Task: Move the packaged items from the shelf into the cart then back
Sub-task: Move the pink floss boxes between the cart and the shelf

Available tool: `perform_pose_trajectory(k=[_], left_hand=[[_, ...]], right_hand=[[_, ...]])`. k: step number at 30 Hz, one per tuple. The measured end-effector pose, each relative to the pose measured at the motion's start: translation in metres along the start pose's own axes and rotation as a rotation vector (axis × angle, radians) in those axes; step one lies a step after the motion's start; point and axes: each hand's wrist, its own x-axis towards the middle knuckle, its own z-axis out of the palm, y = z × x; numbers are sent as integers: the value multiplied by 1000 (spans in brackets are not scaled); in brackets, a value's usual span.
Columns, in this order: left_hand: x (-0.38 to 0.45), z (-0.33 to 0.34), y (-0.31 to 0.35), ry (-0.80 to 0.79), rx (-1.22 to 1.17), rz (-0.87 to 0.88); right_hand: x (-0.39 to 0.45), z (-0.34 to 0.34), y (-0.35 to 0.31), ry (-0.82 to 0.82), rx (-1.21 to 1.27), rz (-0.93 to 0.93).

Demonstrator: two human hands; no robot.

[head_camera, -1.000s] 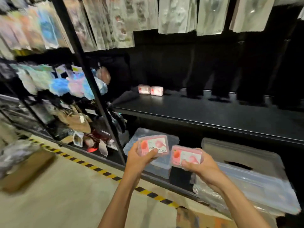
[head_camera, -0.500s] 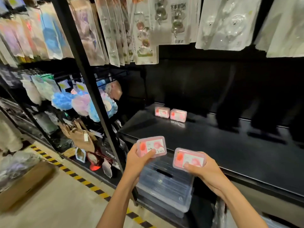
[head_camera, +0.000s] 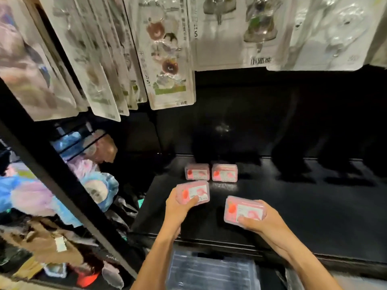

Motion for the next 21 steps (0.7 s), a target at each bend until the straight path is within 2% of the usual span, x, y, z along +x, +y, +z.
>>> perform_pose_trajectory(k=[10, 13, 17, 21], left_hand=[[76, -5, -33, -234, 235, 58], [89, -8, -35, -245, 322, 59], [101, -13, -35, -215, 424, 140], [101, -19, -40, -126, 356, 175]], right_hand=[[36, 18, 6, 162, 9, -16], [48, 21, 8, 145, 30, -11], [57, 26, 8, 152, 28, -12], [65, 29, 11, 171, 29, -6]])
